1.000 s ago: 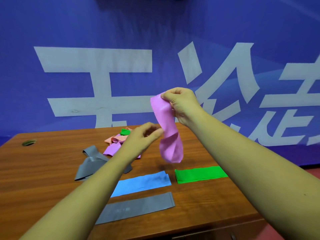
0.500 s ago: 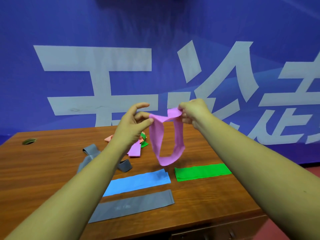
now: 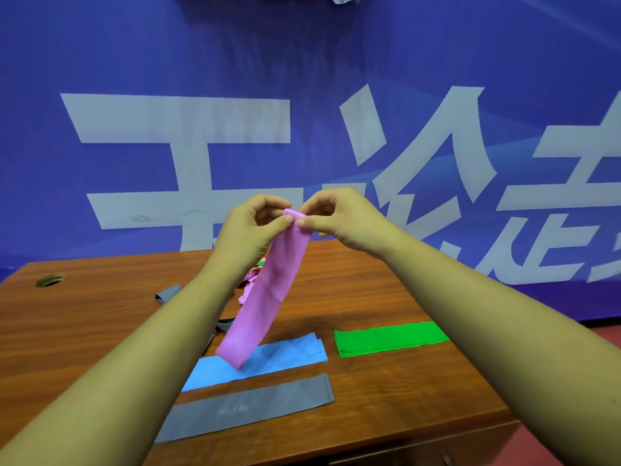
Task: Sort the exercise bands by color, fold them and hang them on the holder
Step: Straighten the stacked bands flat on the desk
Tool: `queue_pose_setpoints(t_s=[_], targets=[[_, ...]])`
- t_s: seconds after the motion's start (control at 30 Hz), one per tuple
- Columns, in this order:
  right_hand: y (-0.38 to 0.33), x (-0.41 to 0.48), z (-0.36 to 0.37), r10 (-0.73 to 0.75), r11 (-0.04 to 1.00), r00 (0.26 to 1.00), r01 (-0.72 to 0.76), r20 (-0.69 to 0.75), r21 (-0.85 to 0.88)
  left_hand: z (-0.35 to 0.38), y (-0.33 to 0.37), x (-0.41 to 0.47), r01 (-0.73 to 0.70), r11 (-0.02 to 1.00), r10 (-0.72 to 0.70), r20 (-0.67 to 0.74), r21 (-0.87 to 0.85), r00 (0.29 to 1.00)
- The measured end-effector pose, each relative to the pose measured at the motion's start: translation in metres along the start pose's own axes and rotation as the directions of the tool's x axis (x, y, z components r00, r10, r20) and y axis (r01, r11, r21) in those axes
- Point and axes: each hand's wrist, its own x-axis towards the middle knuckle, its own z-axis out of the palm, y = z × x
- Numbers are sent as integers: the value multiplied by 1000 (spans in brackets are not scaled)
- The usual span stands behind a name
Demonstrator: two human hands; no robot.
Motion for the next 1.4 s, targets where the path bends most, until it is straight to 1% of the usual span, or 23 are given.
queue_pose_setpoints(t_s=[0.07,0.13,0.23,0.33,0.4,0.47,0.53,0.6,0.63,0.7,0.8,0.9,0.97,1.03,1.13,1.17,1.23,1.3,1.4], targets=[[2,3,4,0,999,1000,0,-16,-48,0,-2,-2,34,999,-34,-12,6,999],[1,3,7,-4,997,999,0,-49,-79,-1,-5,-4,80,996,-81,24,45,996],[-3,4,7,35,999,996,-33,-79,33,-1,-14,-9,154,988,-156,123,28,980],[-6,5,3,58,994,995,-50,-78,102,0,-19,-13,147,988,-139,135,-46,981],[-7,5,0,58,990,997,-51,-51,133,2,-18,-14,151,983,-133,158,-103,978],[-7,3,-1,67,986,998,-64,-14,156,5,-18,-13,143,987,-127,181,-78,975],[-8,3,0,62,988,998,-59,-17,142,10,-19,-14,150,987,-135,203,-61,970],[-7,7,-1,51,994,995,-43,-81,100,13,-22,-19,206,976,-182,251,-71,951],[-6,9,-2,55,995,991,-43,-125,95,14,-25,-22,234,971,-210,292,-51,933],[1,14,-8,86,992,973,-64,-214,105,14,-39,-31,263,964,-259,381,43,888],[23,17,-17,184,981,928,-151,-324,125,8,-58,-48,371,924,-372,452,96,810],[58,12,-21,329,939,862,-254,-385,233,-1,-70,-58,463,878,-465,441,120,768],[82,5,-21,412,907,822,-330,-393,261,-9,-77,-60,491,863,-492,422,120,762],[104,-4,-21,488,870,771,-396,-408,293,-15,-82,-62,491,855,-514,409,170,754],[132,-17,-22,569,822,685,-452,-455,346,-18,-89,-61,481,836,-548,402,263,733],[141,-21,-23,590,807,657,-466,-470,363,-17,-90,-60,491,831,-556,398,262,729],[159,-29,-25,630,777,615,-498,-474,385,-16,-94,-59,538,818,-572,386,204,723],[175,-37,-25,662,749,591,-538,-461,386,-14,-100,-57,567,809,-580,362,154,729],[196,-50,-22,686,726,571,-576,-451,375,-4,-109,-55,569,810,-584,292,142,758]])
